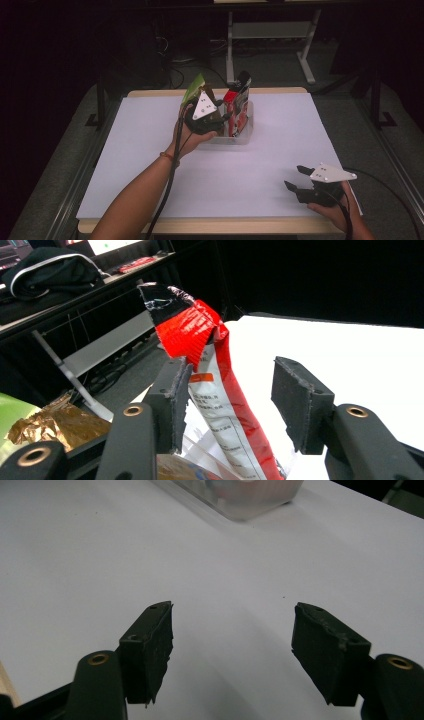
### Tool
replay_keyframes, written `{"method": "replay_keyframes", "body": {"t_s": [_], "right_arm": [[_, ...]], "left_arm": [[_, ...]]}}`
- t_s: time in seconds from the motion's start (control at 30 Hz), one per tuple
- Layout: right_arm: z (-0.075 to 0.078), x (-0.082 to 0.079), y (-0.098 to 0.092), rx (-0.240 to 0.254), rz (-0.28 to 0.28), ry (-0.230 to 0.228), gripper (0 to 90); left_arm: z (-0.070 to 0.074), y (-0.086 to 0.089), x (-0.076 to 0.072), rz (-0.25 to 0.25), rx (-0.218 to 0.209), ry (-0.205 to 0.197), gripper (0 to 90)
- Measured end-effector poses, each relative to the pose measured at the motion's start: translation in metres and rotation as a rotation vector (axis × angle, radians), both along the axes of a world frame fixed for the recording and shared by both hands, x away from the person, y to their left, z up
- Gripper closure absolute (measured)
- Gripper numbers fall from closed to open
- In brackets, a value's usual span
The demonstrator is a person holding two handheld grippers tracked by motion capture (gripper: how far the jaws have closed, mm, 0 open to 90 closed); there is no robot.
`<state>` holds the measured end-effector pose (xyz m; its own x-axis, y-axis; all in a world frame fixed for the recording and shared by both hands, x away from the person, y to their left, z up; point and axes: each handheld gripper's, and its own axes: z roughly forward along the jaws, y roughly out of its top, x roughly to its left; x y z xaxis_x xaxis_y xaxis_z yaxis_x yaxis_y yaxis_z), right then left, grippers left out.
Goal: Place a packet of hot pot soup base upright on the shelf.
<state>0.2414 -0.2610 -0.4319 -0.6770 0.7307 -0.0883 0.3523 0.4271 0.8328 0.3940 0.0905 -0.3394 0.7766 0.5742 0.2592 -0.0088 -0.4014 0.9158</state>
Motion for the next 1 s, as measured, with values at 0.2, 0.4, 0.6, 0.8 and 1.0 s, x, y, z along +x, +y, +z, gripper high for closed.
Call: {"method": "replay_keyframes", "body": {"t_s": [0.2,0.4,0.6,0.8,1.0], "right_arm": [[0.000,0.000,0.000,0.000,0.000,0.000,31.9],[0.000,0.000,0.000,0.000,0.000,0.001,31.9],[0.000,0.000,0.001,0.000,0.002,0.001,31.9],[0.001,0.001,0.002,0.002,0.004,-0.004,31.9],[0.003,0.003,0.006,0.004,0.017,-0.012,31.8]], "left_arm": [[0.001,0.000,-0.006,-0.030,0.018,0.007,43.7],[0.002,-0.001,-0.014,-0.067,0.036,0.005,40.8],[0.001,0.001,-0.024,-0.092,0.060,0.007,38.7],[-0.003,0.007,-0.030,-0.096,0.085,0.005,34.3],[-0.008,0.016,-0.034,-0.093,0.098,0.012,33.6]]}}
